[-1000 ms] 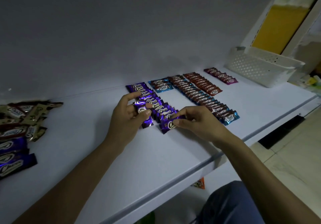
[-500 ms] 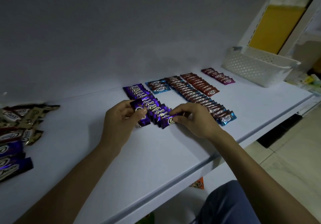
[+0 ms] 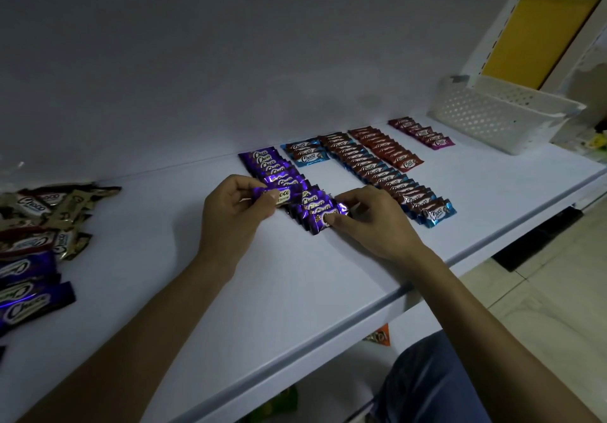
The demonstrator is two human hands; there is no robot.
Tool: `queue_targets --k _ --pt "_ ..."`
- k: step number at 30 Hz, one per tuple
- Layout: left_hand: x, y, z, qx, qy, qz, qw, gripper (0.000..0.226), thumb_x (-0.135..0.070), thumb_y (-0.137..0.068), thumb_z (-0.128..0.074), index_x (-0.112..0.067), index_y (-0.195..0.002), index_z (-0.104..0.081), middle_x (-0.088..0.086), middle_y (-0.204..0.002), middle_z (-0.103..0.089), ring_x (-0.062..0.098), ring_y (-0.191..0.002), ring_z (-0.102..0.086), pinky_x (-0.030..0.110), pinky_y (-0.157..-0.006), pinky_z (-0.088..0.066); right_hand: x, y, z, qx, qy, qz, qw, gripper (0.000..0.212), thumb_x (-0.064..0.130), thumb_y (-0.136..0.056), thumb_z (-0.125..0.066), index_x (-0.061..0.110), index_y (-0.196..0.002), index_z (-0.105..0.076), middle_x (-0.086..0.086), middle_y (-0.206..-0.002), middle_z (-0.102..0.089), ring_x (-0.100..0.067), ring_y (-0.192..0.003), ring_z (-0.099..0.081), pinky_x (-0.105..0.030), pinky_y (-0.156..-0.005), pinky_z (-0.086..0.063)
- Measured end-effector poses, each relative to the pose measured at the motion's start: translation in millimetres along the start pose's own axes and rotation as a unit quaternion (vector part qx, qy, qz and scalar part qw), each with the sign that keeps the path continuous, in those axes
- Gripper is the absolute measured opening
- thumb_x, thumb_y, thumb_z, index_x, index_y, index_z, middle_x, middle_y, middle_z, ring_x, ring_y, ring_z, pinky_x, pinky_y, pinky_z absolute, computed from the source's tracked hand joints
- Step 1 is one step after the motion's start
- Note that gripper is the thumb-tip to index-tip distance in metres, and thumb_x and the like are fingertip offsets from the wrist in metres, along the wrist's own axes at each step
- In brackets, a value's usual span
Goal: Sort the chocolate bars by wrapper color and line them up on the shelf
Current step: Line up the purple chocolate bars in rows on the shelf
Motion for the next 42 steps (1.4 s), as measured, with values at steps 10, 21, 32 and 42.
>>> queue_targets --k 10,21,32,42 --pt "0 1 0 0.018 0.016 0.002 1.0 0.008 0.0 -0.087 -0.064 -0.008 -0.087 -0.064 -0.007 -0.066 -0.072 0.005 -0.063 -0.068 0.016 -0.058 -0.052 30 4 -4 -0.055 -0.106 0.047 0.992 0.025 0.033 -0.088 -0.065 0.025 -0.112 -0.066 0.008 -0.089 -0.064 -0.005 -0.082 -0.056 -0.018 -0.07 -0.041" --pt "0 1 -2 0.037 -0.036 -0.027 0.998 0.009 -0.013 -0.092 -0.062 -0.021 -0.09 -0.063 0.001 -0.086 -0.07 0.004 -0.074 -0.066 0.017 -0.061 -0.052 37 8 1 0.035 -0.376 -0.043 0.925 0.003 0.0 -0.089 -0.059 -0.001 -0.088 -0.062 -0.007 -0.071 -0.069 -0.014 -0.062 -0.065 -0.021 -0.06 -0.052" --pt "0 9 -4 -0.001 -0.283 -0.1 0.954 0.017 -0.014 -0.086 -0.068 -0.013 -0.103 -0.064 -0.007 -0.087 -0.065 0.005 -0.077 -0.059 0.022 -0.073 -0.049 -6 13 18 0.097 -0.094 -0.012 0.991 0.007 0.023 -0.087 -0.067 0.02 -0.092 -0.071 0.001 -0.09 -0.071 -0.015 -0.086 -0.063 -0.032 -0.077 -0.05" --pt "6 24 -8 0.007 -0.475 -0.027 0.88 0.057 -0.04 -0.087 -0.065 -0.014 -0.135 -0.047 0.007 -0.136 -0.05 0.027 -0.128 -0.039 0.037 -0.102 -0.033 -12 9 12 0.054 -0.125 0.014 0.991 0.011 0.019 -0.083 -0.072 0.012 -0.091 -0.069 -0.006 -0.082 -0.067 -0.012 -0.07 -0.054 -0.016 -0.058 -0.041"
Point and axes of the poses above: each hand's wrist, its own y-axis away from the middle knuckle, its own z-axis out of the back of the hand, x = y × z, the point moved 2 cm from there along -y, towards the middle knuckle
